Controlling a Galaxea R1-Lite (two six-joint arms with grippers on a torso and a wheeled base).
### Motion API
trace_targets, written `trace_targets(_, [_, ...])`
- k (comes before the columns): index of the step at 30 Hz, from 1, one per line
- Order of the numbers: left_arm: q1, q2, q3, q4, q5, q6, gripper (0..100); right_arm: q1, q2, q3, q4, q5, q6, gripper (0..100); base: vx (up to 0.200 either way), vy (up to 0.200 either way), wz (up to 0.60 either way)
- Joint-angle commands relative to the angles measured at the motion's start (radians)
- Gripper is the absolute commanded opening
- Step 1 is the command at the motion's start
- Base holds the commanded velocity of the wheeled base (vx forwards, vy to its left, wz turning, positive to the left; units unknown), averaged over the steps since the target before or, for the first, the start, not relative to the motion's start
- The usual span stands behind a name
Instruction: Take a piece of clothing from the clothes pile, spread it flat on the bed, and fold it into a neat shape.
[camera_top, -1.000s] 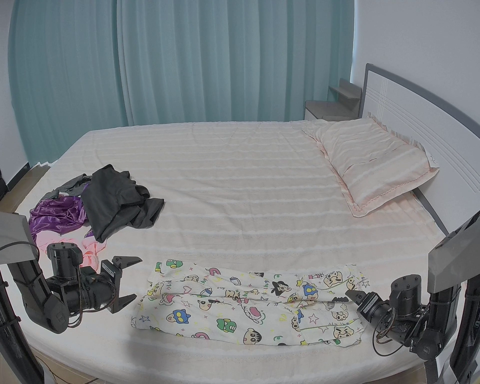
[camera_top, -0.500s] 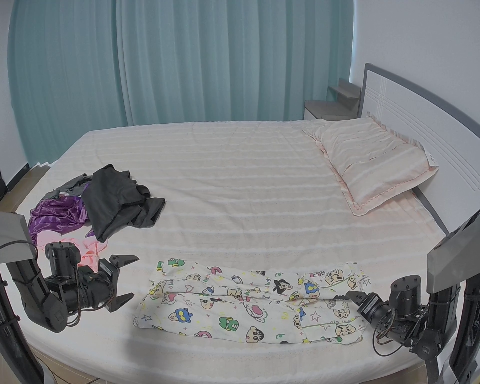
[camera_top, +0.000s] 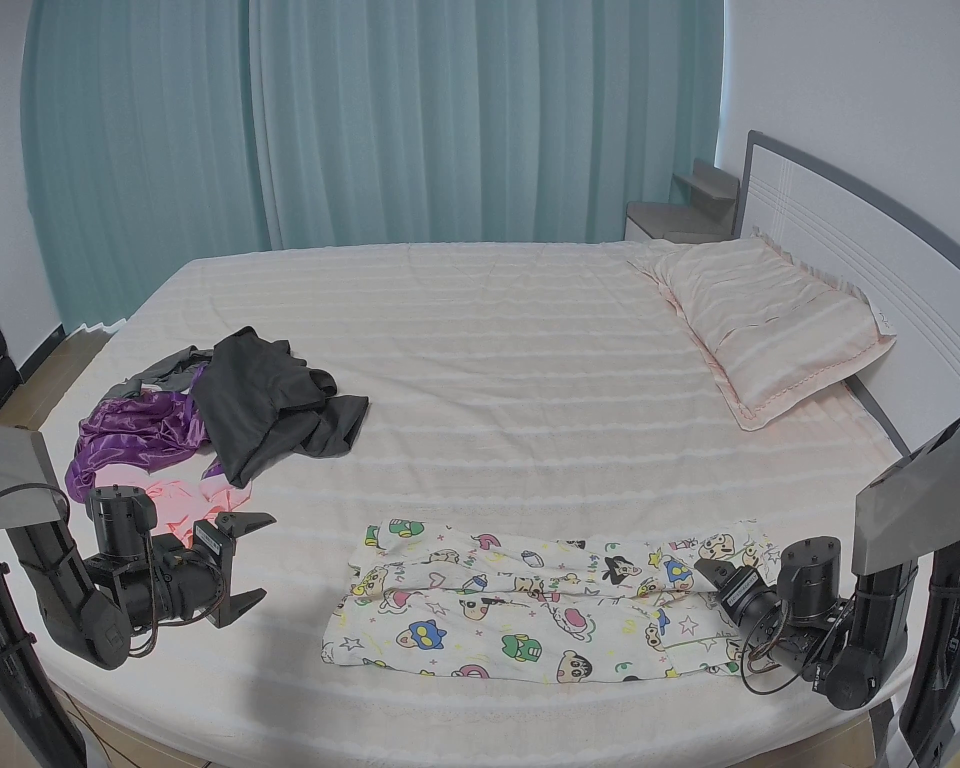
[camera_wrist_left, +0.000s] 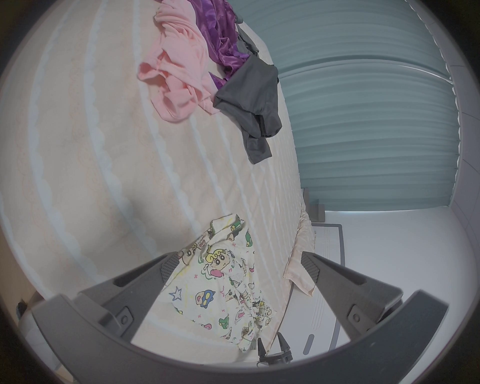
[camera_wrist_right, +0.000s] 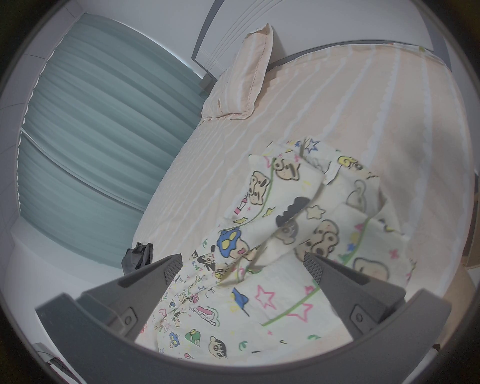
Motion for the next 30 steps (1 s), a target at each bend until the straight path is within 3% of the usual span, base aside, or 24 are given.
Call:
trace_targets(1, [-0.009,-0.008,0.006,0.0,-0.001,-0.002,100,-0.015,0.015,-0.02,-0.013,0.0,0.01,100,0.0,0.0,0.0])
trace_targets(23, [-0.015,-0.005,0.016,0.0,-0.001,-0.001,100,-0.083,0.15,-0.081,-0.013,-0.003,0.039,100,0.0,0.0,0.0])
trace_targets(30, [-0.018,-0.003,0.016,0.0,-0.001,-0.001,100,-0.138,0.201,-0.155,-0.013,-0.005,0.039,100,0.0,0.0,0.0])
